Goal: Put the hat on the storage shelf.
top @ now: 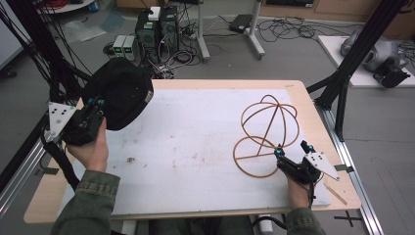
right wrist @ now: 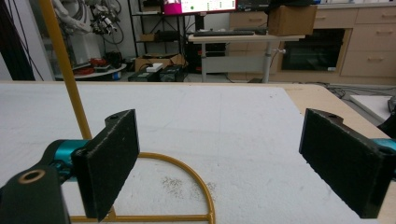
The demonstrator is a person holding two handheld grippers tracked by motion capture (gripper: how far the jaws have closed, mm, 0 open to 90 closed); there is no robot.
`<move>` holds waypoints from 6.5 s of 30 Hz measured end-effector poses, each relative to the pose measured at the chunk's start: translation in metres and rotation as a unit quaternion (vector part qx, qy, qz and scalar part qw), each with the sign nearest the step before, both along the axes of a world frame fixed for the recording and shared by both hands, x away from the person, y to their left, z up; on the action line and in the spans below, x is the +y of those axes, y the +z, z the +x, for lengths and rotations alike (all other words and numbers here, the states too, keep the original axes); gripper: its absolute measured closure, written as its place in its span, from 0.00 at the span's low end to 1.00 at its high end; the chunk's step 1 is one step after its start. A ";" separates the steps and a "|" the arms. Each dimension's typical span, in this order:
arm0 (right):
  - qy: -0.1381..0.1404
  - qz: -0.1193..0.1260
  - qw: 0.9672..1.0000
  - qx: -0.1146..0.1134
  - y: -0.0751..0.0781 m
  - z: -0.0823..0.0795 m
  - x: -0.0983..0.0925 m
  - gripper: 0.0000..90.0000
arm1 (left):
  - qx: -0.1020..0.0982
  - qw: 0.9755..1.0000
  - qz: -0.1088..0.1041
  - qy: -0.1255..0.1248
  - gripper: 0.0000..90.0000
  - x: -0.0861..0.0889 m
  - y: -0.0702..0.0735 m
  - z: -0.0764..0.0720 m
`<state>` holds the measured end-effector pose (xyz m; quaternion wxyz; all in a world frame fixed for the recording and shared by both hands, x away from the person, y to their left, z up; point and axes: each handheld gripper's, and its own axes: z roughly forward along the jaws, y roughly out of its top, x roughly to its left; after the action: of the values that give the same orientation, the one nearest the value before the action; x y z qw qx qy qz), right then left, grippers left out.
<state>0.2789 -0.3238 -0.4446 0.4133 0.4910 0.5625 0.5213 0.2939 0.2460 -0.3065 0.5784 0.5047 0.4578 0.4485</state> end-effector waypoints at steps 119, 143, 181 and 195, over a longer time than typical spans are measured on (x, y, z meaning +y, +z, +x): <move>0.025 0.002 1.000 0.000 0.000 -0.002 0.002 0.13 | -0.002 0.915 -0.014 -0.404 0.97 -0.288 0.044 0.031; 0.032 0.001 0.999 0.003 -0.001 -0.002 0.003 0.13 | 0.079 0.903 0.072 -0.417 0.97 -0.313 0.049 0.038; 0.024 -0.005 1.000 0.002 -0.001 -0.003 0.003 0.13 | 0.026 0.949 0.072 -0.306 0.26 -0.266 0.043 0.026; 0.013 -0.006 1.000 0.002 -0.002 -0.004 0.005 0.13 | 0.014 0.975 0.061 -0.214 0.26 -0.193 0.024 0.012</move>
<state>0.2750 -0.3189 -0.4462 0.4090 0.4820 0.5726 0.5221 0.3058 0.0528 -0.2829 0.6227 0.6315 0.3186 0.3346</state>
